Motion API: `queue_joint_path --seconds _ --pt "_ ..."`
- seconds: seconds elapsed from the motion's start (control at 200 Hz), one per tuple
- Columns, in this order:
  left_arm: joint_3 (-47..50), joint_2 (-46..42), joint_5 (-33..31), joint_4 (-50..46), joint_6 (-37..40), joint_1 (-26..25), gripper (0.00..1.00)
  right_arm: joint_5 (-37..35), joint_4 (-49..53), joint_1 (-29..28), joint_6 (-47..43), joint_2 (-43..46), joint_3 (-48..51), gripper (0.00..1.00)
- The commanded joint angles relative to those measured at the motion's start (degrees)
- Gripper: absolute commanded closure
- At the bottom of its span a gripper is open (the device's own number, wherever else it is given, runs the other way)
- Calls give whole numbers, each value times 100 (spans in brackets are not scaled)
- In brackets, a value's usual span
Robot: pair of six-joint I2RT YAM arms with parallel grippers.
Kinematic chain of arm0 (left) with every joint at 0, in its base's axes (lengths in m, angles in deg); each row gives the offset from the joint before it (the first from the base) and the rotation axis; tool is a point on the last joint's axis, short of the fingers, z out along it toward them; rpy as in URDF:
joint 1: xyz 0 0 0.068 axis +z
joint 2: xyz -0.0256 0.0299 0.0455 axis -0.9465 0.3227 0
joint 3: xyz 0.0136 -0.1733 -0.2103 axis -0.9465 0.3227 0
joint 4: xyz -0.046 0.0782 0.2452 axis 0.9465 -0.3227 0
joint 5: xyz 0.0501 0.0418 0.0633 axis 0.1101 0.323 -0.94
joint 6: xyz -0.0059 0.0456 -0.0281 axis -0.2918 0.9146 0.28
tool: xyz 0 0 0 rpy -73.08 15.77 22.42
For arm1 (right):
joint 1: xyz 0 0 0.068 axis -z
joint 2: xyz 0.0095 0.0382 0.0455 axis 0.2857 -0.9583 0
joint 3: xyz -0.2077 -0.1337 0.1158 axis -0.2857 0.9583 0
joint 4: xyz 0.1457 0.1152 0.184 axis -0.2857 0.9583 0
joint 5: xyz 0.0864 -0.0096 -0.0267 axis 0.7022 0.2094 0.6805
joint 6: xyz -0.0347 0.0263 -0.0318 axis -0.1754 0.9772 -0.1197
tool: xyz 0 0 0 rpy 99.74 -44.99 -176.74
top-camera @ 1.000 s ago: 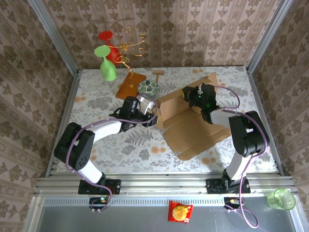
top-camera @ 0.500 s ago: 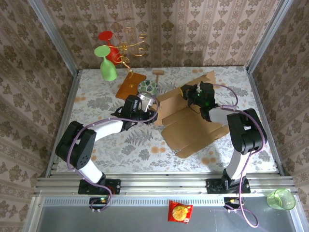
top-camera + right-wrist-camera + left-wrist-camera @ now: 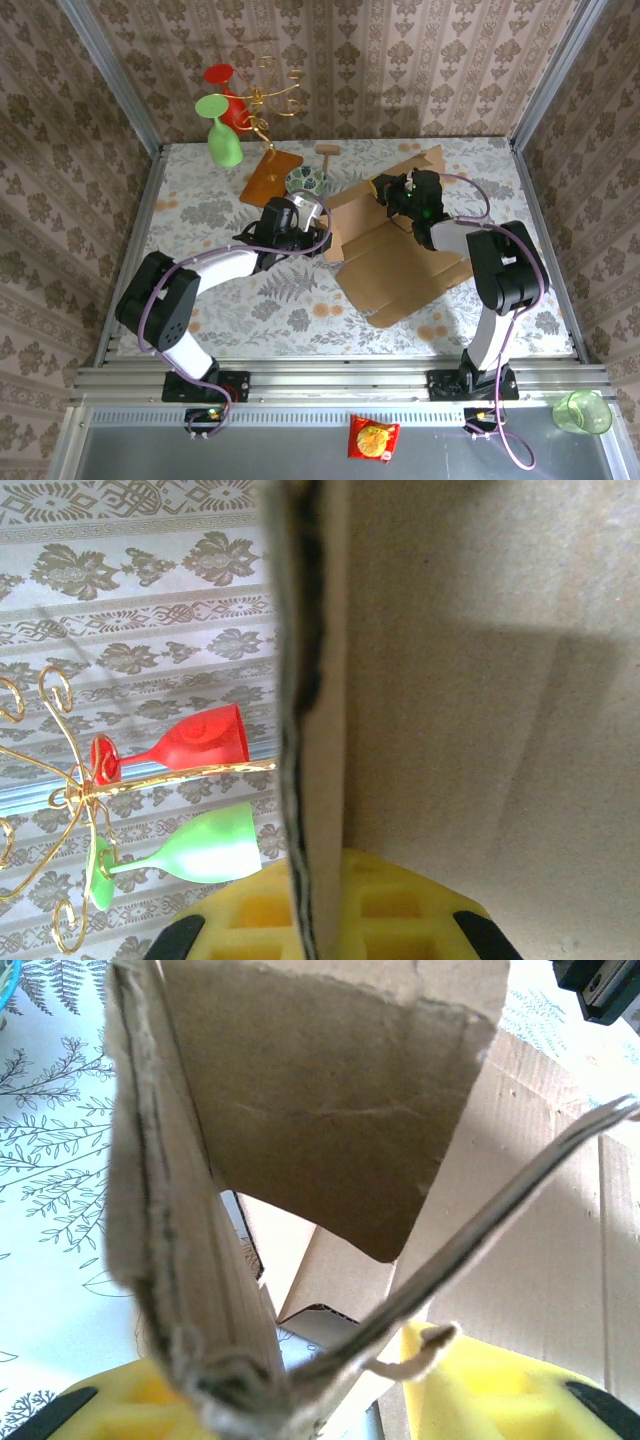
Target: Fold the paper box
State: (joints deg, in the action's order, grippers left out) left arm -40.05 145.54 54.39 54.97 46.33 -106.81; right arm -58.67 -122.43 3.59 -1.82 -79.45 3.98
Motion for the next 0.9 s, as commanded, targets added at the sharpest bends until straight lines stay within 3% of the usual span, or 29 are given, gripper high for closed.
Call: queue_joint_path --seconds 0.0,0.585,0.895 --pt "-97 -194 4 18 -132 -48 58 92 -159 -34 42 -98 -176 100" --pt "-285 -75 -270 -13 -589 -253 57 -18 -501 -42 224 -182 -177 100" --pt "-422 105 -1197 -251 -594 -301 57 -97 -1282 -145 477 -369 -183 100"
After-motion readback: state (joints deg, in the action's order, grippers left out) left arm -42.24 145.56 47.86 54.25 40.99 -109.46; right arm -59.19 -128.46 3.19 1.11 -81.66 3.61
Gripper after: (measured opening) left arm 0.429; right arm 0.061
